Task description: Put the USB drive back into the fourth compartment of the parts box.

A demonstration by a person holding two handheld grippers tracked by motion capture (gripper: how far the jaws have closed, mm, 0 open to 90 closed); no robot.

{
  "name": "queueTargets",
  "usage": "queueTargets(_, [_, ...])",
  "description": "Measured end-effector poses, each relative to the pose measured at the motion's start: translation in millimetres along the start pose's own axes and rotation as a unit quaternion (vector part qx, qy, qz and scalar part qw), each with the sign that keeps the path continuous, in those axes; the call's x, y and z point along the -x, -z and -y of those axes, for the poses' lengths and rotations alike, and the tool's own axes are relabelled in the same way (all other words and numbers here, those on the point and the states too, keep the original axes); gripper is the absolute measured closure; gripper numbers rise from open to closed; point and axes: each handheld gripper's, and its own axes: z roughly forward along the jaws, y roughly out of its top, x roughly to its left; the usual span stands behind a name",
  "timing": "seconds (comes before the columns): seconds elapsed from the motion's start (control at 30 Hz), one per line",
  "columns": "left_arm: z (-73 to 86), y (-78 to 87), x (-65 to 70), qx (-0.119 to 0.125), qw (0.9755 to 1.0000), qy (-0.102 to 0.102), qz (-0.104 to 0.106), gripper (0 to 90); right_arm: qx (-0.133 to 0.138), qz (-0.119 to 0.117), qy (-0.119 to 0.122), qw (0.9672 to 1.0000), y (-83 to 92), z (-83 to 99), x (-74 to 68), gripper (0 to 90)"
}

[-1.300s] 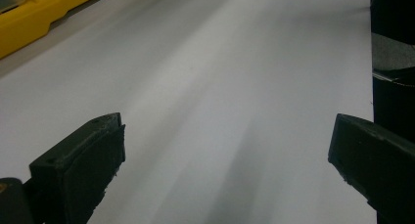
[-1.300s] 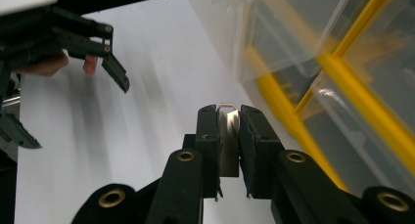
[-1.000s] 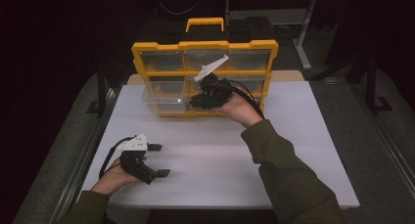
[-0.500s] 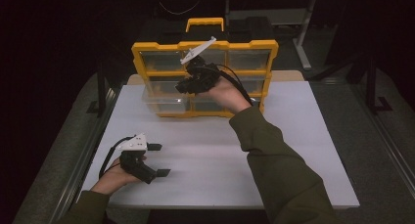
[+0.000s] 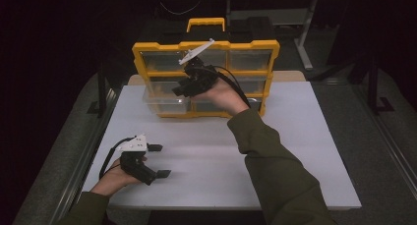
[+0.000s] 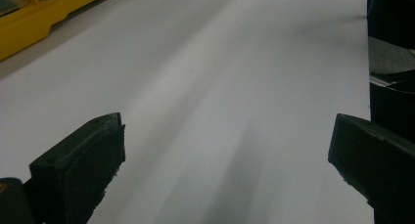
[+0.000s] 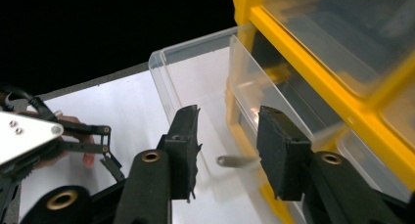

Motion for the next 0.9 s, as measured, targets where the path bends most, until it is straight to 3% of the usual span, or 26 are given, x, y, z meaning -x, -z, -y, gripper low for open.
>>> queueTargets(0.33, [0.3,-0.9,0.2,-0.005,1.0,-0.001,-0.001,0.0,0.004,0.019,-0.017,0.9997,30.9,38.0,4.9,45.1])
queueTargets(0.9, [2.5,-0.8,-1.1,-0.005,1.0,0.005,-0.002,0.0,0.016,0.044,-0.057,0.9973,54.1,109.4,7.6,28.9])
